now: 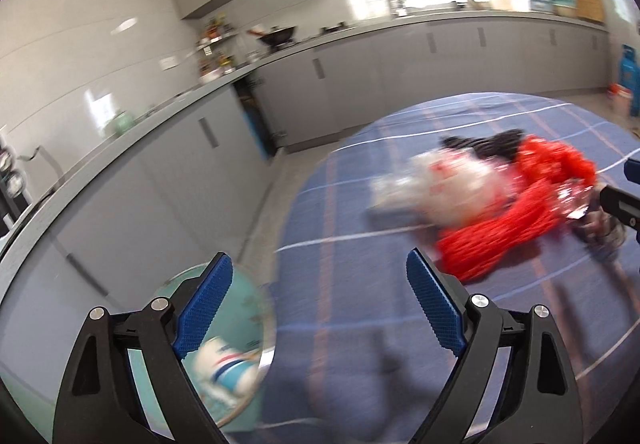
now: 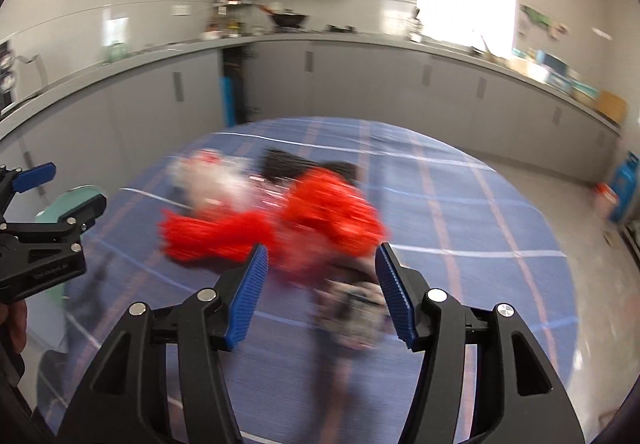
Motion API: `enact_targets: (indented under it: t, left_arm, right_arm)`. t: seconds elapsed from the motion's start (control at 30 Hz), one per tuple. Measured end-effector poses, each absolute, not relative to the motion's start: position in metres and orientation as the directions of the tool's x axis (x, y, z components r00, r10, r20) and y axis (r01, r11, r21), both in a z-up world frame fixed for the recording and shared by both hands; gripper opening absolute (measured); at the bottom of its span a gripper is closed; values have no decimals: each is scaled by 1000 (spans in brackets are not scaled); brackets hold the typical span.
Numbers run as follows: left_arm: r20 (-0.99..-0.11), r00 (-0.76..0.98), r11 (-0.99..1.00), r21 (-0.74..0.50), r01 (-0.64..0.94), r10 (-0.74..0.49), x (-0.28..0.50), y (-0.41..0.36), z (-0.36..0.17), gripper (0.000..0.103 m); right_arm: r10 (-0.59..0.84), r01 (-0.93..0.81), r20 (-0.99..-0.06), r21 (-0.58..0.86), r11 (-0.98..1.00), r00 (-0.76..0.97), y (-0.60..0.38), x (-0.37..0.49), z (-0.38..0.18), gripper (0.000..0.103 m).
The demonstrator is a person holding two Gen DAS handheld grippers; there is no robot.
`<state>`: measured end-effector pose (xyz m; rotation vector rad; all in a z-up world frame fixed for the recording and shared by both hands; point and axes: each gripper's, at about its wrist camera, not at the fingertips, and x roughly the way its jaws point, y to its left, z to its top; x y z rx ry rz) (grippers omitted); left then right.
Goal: Collect trash
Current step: 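Move both grippers back over the trash pile on the table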
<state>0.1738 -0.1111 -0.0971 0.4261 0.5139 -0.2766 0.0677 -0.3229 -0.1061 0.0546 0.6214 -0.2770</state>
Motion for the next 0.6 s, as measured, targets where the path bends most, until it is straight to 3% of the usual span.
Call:
enact_targets:
  t: [0.4, 0.47, 0.53, 0.6]
  left_arm:
    - [-636, 728, 794, 291, 534, -257, 188, -189, -132, 85]
    - [-652, 707, 776, 285, 562, -272, 188, -192, -135, 64]
    - [-678, 669, 758, 254, 601, -304, 186, -194, -137, 26]
    - [-686, 655, 737, 256, 626, -318, 180, -196, -138, 1]
  right_arm:
    - [-303, 372, -595, -7, 928, 744, -370, 49, -117, 67]
    - [-300, 375, -600, -1, 927, 742, -372, 48, -120, 67]
    - [-294, 376, -603, 10, 927, 741, -374, 48, -120, 67]
    - [-296, 378, -600, 11, 926, 743, -375, 48, -118, 67]
